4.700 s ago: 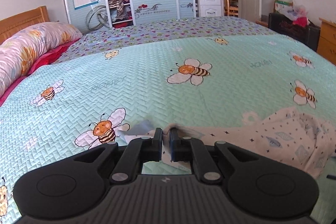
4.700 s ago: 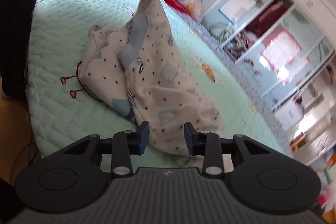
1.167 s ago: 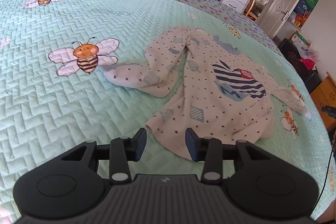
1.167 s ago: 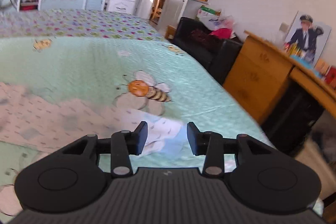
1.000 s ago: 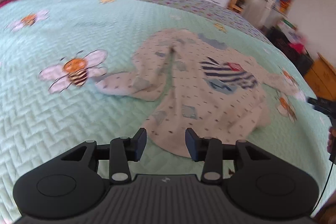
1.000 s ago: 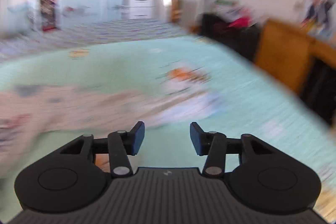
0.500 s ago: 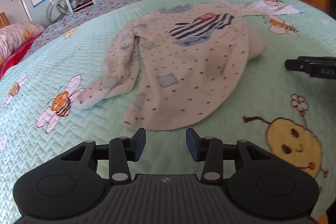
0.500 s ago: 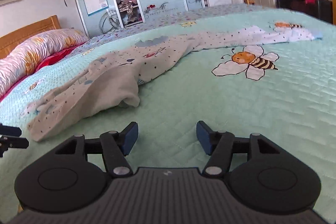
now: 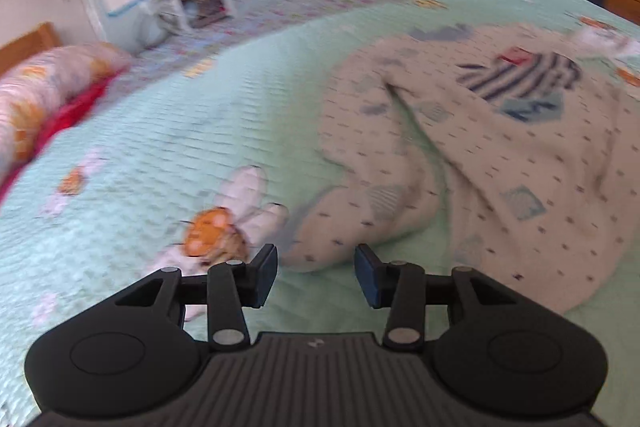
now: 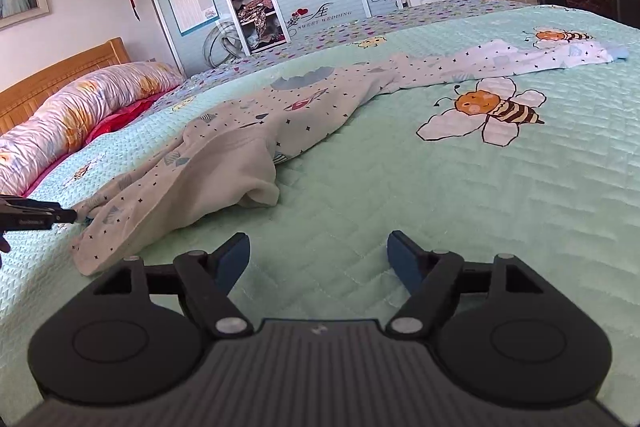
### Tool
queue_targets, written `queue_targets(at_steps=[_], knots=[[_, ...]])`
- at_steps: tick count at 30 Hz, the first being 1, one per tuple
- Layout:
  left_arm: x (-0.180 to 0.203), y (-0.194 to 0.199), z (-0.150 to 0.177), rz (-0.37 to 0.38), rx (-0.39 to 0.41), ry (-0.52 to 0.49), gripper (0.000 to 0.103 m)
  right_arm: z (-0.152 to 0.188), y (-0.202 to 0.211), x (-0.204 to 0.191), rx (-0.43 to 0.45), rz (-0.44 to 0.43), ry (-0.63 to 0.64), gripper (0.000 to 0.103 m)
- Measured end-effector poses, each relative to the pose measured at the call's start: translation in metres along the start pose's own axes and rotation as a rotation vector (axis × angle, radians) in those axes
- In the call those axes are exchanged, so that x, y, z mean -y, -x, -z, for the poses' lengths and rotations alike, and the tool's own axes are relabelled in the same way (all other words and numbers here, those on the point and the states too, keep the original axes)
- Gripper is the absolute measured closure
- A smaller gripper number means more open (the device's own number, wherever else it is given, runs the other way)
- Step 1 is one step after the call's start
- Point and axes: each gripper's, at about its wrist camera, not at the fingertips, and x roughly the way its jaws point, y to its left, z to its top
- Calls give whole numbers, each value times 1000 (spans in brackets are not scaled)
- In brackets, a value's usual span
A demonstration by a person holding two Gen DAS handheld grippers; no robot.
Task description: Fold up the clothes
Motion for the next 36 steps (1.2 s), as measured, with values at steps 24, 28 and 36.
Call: queue_targets(at_steps=[24,28,36], knots=[[-64,28,-14,-50,-9,454,47,0,-1,3,6,-5,-11,27],[18,56,8,62,92,64,47,0,-1,4,10,-14,-25,26],[108,60,44,7,148,-479,45,0,0,7,17,-26,-44,27]])
